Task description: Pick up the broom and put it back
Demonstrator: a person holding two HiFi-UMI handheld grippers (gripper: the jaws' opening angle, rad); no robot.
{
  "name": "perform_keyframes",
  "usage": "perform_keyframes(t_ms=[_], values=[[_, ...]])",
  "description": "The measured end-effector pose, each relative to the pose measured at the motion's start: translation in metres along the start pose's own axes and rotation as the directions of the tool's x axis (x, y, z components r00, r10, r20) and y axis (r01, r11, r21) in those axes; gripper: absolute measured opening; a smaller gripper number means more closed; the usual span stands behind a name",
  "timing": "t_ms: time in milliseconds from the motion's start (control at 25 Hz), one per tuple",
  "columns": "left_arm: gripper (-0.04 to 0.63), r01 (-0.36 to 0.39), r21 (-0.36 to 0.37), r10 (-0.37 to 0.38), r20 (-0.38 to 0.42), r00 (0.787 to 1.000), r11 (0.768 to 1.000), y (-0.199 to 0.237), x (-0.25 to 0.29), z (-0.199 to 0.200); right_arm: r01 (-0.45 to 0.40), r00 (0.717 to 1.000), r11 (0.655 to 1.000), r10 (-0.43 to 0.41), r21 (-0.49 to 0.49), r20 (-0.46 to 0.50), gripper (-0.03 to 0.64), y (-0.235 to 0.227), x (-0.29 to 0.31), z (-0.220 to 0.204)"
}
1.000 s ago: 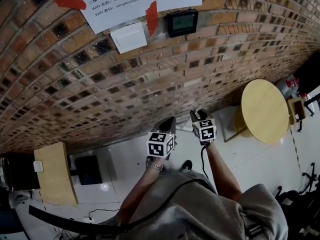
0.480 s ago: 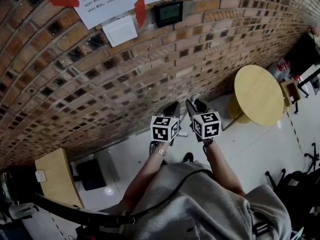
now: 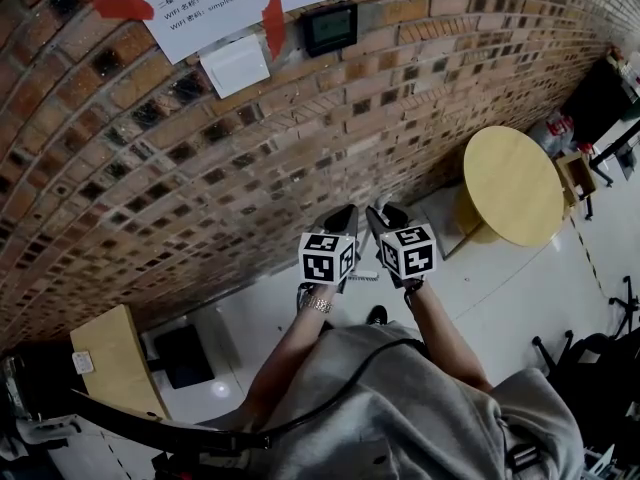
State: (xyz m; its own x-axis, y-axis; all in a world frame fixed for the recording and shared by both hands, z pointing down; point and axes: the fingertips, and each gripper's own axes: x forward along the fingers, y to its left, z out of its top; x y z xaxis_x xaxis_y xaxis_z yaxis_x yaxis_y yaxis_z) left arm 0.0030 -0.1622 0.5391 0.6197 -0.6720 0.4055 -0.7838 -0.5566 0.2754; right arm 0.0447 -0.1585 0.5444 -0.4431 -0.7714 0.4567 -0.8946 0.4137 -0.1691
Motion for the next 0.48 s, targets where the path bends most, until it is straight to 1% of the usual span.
perform_keyframes(t_ms=[200, 480], values=[[-0.012, -0.025, 0.011, 0.025, -0.028, 0.999, 1.0, 0.004, 0.001, -0.004, 0.009, 1.0, 1.0, -0.009, -0.023, 0.0, 0.1, 0.0, 0.001, 0.002], [-0.014, -0.023, 0.012, 0.024, -0.043, 0.999, 1.0, 0.003, 0.001, -0.008, 0.03, 1.0, 0.999, -0.03, -0.027, -0.005, 0.1, -0.016, 0.008, 0.003]])
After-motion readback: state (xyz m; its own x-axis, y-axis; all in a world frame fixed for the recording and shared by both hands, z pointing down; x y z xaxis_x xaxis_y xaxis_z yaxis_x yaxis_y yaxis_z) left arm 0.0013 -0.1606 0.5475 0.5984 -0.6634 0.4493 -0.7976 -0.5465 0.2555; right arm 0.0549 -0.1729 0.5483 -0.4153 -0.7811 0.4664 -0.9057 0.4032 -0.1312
